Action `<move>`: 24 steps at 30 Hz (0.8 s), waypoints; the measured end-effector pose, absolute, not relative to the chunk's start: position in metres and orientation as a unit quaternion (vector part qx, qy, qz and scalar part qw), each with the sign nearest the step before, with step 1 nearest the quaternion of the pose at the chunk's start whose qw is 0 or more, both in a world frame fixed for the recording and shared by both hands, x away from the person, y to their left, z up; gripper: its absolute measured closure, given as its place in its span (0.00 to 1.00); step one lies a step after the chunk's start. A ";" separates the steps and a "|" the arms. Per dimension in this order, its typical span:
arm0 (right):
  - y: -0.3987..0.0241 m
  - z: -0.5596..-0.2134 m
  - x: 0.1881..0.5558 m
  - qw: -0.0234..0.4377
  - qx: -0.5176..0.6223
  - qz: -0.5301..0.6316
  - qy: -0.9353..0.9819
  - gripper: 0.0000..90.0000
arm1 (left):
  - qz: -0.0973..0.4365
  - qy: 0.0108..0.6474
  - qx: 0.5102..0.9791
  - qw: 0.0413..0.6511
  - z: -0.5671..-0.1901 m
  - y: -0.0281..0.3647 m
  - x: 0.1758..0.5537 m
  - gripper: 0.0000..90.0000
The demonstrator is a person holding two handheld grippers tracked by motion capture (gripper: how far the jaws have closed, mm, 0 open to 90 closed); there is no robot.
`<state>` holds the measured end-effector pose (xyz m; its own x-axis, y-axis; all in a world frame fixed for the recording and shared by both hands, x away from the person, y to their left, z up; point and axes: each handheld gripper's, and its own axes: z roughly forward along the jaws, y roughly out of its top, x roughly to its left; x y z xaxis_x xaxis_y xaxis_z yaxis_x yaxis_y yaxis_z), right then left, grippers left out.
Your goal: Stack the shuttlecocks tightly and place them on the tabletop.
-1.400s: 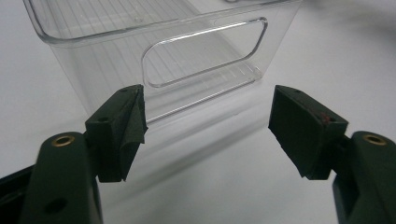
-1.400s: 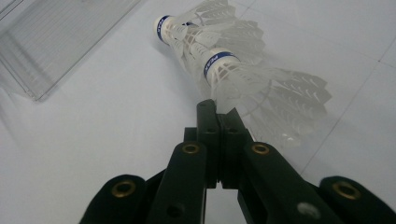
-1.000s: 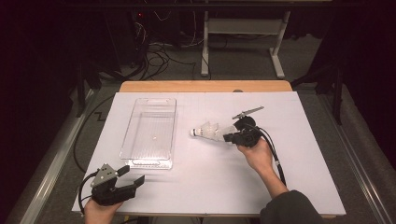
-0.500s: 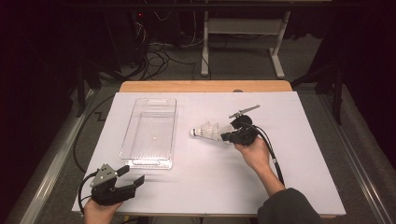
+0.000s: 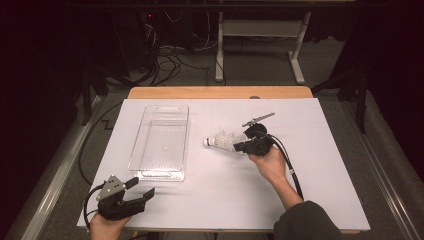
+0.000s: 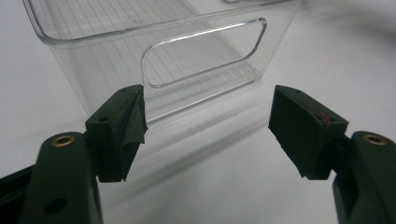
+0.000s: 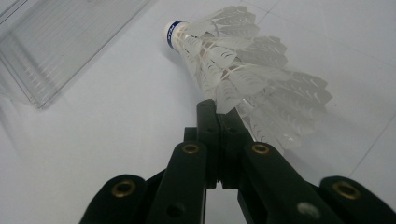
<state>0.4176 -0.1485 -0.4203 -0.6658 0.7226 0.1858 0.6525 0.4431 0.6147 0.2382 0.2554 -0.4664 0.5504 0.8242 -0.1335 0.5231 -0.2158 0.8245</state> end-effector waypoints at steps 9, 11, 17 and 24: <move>-0.146 -0.422 0.421 0.047 0.405 0.338 0.848 1.00 | 0.169 0.442 0.761 0.443 -0.467 0.255 0.239 0.32; -0.146 -0.423 0.422 0.046 0.403 0.340 0.848 1.00 | 0.170 0.442 0.761 0.443 -0.467 0.255 0.239 0.32; -0.145 -0.427 0.423 0.044 0.403 0.339 0.849 1.00 | 0.170 0.442 0.761 0.444 -0.466 0.255 0.239 0.32; -0.144 -0.427 0.424 0.046 0.403 0.342 0.848 1.00 | 0.171 0.441 0.760 0.445 -0.466 0.256 0.238 0.32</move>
<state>0.4241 -0.1436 -0.4272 -0.6709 0.7149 0.1971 0.6512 0.4408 0.6177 0.2382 0.2558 -0.4660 0.5520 0.8232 -0.1328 0.5193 -0.2148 0.8272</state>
